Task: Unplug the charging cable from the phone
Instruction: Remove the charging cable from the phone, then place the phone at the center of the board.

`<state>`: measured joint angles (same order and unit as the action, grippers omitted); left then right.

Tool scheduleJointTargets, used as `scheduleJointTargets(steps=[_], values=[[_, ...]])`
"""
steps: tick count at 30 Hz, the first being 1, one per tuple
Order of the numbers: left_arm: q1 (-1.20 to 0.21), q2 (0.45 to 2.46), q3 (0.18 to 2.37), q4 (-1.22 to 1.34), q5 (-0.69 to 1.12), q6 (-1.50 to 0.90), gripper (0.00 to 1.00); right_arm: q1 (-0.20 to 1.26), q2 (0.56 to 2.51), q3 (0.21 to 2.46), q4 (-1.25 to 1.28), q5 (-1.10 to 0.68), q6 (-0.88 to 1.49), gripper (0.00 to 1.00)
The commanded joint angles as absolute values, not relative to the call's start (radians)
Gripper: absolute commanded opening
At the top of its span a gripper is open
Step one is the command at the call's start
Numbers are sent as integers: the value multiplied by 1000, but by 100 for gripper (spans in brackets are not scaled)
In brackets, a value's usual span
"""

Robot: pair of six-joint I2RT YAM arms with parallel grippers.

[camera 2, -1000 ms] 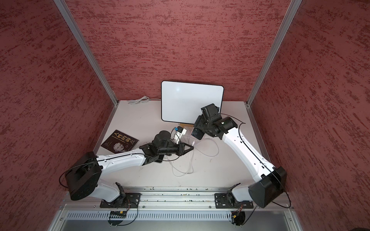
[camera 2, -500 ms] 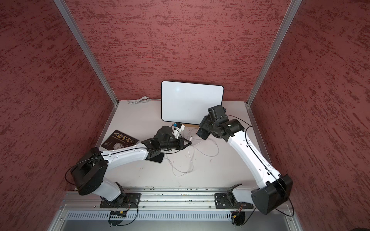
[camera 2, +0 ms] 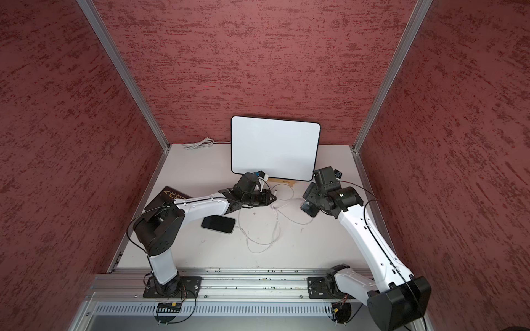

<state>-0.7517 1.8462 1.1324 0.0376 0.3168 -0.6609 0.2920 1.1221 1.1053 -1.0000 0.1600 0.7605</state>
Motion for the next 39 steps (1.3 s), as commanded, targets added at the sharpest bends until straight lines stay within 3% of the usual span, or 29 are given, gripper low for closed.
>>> scheduleJointTargets(steps=[1, 5, 8, 11, 15, 20, 29, 39], values=[[-747, 1854, 1132, 23, 274, -657, 1, 272, 1102, 1084, -1013, 236, 712, 21], [-738, 1854, 1130, 8, 248, -647, 10, 265, 1131, 1066, -1023, 272, 665, 21], [-728, 1853, 1128, 10, 251, -644, 26, 264, 1168, 1061, -1020, 303, 614, 21], [-723, 1845, 1123, 12, 253, -643, 53, 265, 1201, 1060, -1013, 312, 565, 21], [-721, 1824, 1118, 12, 250, -638, 71, 262, 1237, 1057, -1005, 340, 517, 21], [-719, 1769, 1094, 2, 230, -639, 74, 254, 1280, 1040, -989, 318, 461, 21], [-711, 1627, 979, 0, 204, -673, 75, 268, 1268, 991, -960, 94, 514, 17], [-712, 1544, 903, -1, 191, -691, 75, 400, 1200, 869, -926, -68, 616, 18]])
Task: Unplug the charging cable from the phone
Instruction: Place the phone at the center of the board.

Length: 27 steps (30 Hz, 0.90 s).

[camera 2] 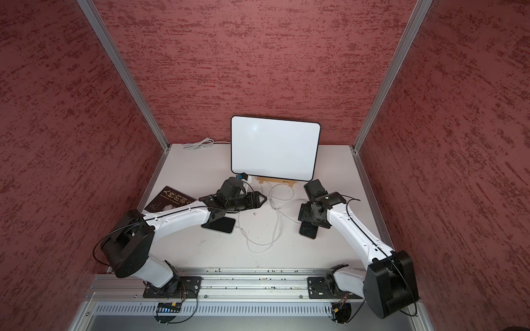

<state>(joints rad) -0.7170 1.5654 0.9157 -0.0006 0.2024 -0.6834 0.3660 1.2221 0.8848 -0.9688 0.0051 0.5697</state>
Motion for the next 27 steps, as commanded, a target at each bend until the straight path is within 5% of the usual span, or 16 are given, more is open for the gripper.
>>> scheduleJointTargets(steps=[1, 27], values=[[-711, 1543, 903, -2, 191, -692, 75, 419, 1211, 862, -920, -79, 621, 18], [-671, 1510, 826, 17, 202, -713, 75, 591, 1513, 822, -854, -182, 603, 19]])
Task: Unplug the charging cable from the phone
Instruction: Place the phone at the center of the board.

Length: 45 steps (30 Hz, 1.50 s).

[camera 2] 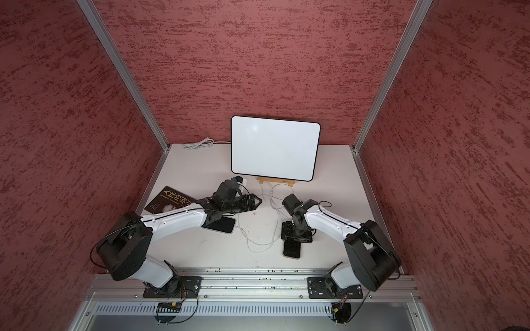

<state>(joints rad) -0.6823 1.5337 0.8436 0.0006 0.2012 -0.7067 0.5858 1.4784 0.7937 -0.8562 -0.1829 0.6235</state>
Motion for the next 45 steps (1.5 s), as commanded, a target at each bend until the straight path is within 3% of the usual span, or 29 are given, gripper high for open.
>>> scheduleJointTargets(steps=[1, 11, 14, 21, 26, 29, 32, 34, 39, 45], values=[[-669, 1506, 823, 17, 203, -715, 75, 591, 1531, 826, -856, -174, 601, 19], [-650, 1498, 801, 32, 217, -722, 74, 589, 1626, 888, -889, -72, 575, 18], [-650, 1501, 798, 37, 219, -724, 74, 589, 1646, 916, -908, -19, 561, 23], [-647, 1499, 790, 37, 222, -726, 74, 588, 1661, 936, -901, -48, 556, 62], [-642, 1478, 791, 16, 213, -728, 74, 588, 1604, 927, -914, -57, 569, 77], [-636, 1451, 793, -13, 195, -728, 75, 589, 1534, 920, -932, -57, 578, 80], [-632, 1418, 803, -70, 169, -727, 81, 589, 1474, 928, -968, -35, 582, 87], [-631, 1401, 816, -124, 151, -722, 86, 589, 1440, 938, -991, -19, 577, 89], [-624, 1337, 801, -183, 120, -717, 85, 589, 1401, 910, -974, -42, 567, 85], [-624, 1286, 783, -236, 94, -742, 85, 589, 1399, 890, -954, -30, 581, 89]])
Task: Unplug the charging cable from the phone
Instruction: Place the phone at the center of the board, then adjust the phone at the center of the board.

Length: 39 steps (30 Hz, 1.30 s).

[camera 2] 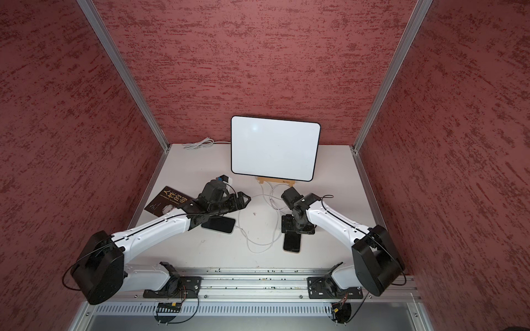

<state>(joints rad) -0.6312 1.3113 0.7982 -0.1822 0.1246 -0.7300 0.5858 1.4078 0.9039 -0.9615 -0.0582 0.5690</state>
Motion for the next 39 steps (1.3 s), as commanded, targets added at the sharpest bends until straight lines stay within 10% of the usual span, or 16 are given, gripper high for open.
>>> scheduleJointTargets(steps=[1, 22, 39], values=[[-624, 1276, 777, -247, 89, -749, 85, 589, 1403, 890, -954, -18, 588, 89], [-614, 1228, 711, -263, 78, -772, 85, 634, 1531, 849, -833, -14, 700, 98], [-603, 1247, 692, -240, 94, -774, 85, 640, 1523, 811, -833, 0, 729, 70]])
